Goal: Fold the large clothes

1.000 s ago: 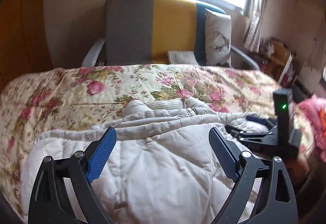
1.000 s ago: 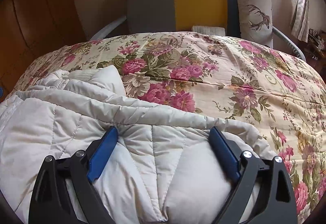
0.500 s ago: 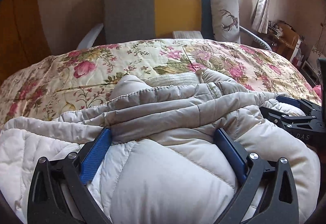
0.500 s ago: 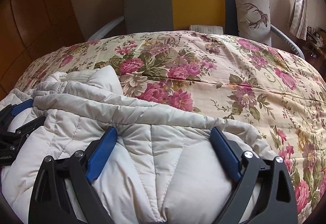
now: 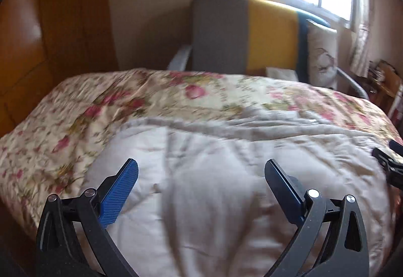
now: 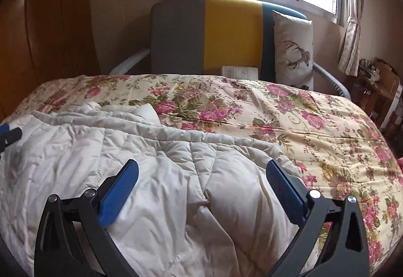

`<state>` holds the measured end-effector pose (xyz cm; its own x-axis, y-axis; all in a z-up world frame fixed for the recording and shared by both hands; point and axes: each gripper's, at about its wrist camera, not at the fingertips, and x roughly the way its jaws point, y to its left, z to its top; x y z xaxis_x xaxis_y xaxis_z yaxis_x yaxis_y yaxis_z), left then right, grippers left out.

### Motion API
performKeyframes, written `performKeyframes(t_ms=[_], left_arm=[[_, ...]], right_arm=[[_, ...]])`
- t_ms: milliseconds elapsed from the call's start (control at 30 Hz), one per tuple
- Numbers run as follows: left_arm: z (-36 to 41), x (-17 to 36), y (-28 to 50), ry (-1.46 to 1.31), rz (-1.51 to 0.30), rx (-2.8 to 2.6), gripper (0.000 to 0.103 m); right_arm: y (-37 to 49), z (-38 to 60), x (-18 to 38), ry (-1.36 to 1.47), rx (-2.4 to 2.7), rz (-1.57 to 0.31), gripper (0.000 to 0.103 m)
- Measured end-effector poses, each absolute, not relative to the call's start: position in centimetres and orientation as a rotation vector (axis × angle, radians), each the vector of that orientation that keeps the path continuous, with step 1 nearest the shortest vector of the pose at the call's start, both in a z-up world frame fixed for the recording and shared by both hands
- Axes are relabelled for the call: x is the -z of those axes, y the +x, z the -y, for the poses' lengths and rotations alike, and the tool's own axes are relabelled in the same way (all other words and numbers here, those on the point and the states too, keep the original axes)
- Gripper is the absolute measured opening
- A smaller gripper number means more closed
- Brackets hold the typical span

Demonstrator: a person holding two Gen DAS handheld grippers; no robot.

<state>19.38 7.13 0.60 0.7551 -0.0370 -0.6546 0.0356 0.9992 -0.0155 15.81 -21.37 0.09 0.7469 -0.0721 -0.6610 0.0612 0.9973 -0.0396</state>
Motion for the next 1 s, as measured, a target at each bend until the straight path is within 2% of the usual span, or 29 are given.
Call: performKeyframes(t_ms=[233, 400, 633, 1000], left_arm=[[-8.9, 3.2, 21.5, -0.06, -0.72, 0.093, 0.1], [-9.1, 3.2, 21.6, -0.094, -0.752, 0.121, 0.1], [-12.0, 0.3, 13.9, -0.261, -0.644, 0.124, 0.1], [-16.7, 1.2, 5.8, -0.463, -0.575, -0.001, 0.1]], right_arm=[[18.1, 24.0, 3.2, 0.13, 0.04, -0.793, 0.101], [18.4, 24.4, 3.3, 0.154, 0.019, -0.816, 0.101], [16.2, 22.8, 0.9, 0.07, 0.111, -0.799, 0.101], [8.0, 17.7, -3.4, 0.034, -0.006, -0.633, 0.101]])
